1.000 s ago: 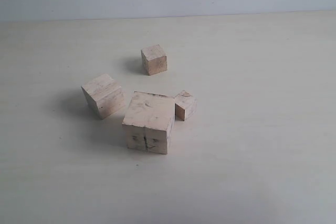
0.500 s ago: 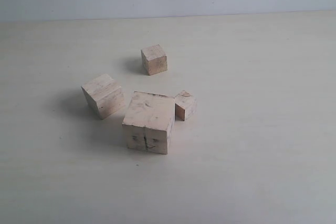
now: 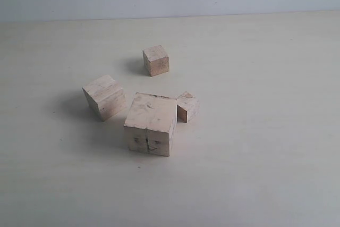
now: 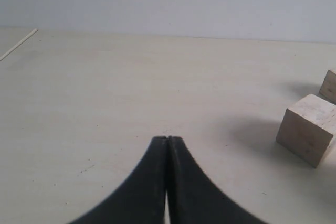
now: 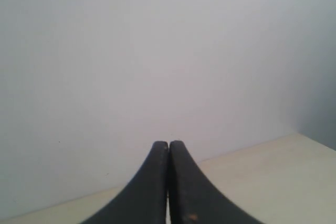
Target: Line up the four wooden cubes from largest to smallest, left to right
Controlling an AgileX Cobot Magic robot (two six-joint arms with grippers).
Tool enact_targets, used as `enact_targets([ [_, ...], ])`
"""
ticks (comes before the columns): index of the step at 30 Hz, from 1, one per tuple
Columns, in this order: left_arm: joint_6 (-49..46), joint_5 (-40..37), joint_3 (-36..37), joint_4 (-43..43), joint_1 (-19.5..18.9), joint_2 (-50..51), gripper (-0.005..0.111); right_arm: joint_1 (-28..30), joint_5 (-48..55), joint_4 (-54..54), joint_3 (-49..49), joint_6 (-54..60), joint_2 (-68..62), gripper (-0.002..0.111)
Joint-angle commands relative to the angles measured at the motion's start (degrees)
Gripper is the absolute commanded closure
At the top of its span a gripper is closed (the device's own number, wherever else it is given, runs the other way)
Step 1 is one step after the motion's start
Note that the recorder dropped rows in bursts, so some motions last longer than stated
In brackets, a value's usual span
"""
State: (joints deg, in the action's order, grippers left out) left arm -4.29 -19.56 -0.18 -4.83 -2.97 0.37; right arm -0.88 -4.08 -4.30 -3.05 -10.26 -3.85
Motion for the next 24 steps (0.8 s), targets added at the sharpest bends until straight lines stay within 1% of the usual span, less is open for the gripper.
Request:
enact_targets([
  [1,0.03,0.74,0.18,-0.19,0.24,-0.37,0.107,0.22,1.95,0.83,-6.69,-0.17,-5.51,0.108],
  [4,0.03,0.74,0.18,-0.19,0.24,-0.37,0.107,0.22,7.47,2.08,-13.76,-0.17,-11.56,0.108],
  [7,0.03,0.74,0.18,-0.19,0.24,-0.37,0.107,0.22,18.58,-0.19,-21.82,1.47,-19.52,0.108],
  [8,0.03,0.74,0.18,-0.19,0.24,-0.37,0.107,0.22,23.49,-2.62,-25.25,5.75,-23.34,0.108],
  [12,0.03,0.74,0.18,-0.19,0.24,-0.37,0.107,0.22,45.93,-22.88,-33.84,27.95,-36.64,0.108],
  [14,0.03,0.74,0.18,-0.19,0.24,-0.37,0.107,0.22,56.92,-35.88,-36.05,38.27,-43.85,0.108],
  [16,0.03,0.74,0.18,-0.19,0.24,-0.37,0.107,0.22,63.69,-45.88,-36.95,45.64,-49.69,0.108],
  [18,0.03,0.74,0.18,-0.19,0.24,-0.37,0.107,0.22,65.40,-52.53,-37.52,50.91,-54.33,0.108],
  [20,0.03,0.74,0.18,-0.19,0.24,-0.37,0.107,0.22,62.87,-56.76,-37.91,55.14,-58.18,0.108],
  [22,0.03,0.74,0.18,-0.19,0.24,-0.37,0.107,0.22,61.21,-62.32,-37.91,55.30,-61.11,0.108],
  [24,0.03,0.74,0.18,-0.19,0.24,-0.37,0.107,0.22,61.91,-68.07,-37.91,57.20,-63.14,0.108],
])
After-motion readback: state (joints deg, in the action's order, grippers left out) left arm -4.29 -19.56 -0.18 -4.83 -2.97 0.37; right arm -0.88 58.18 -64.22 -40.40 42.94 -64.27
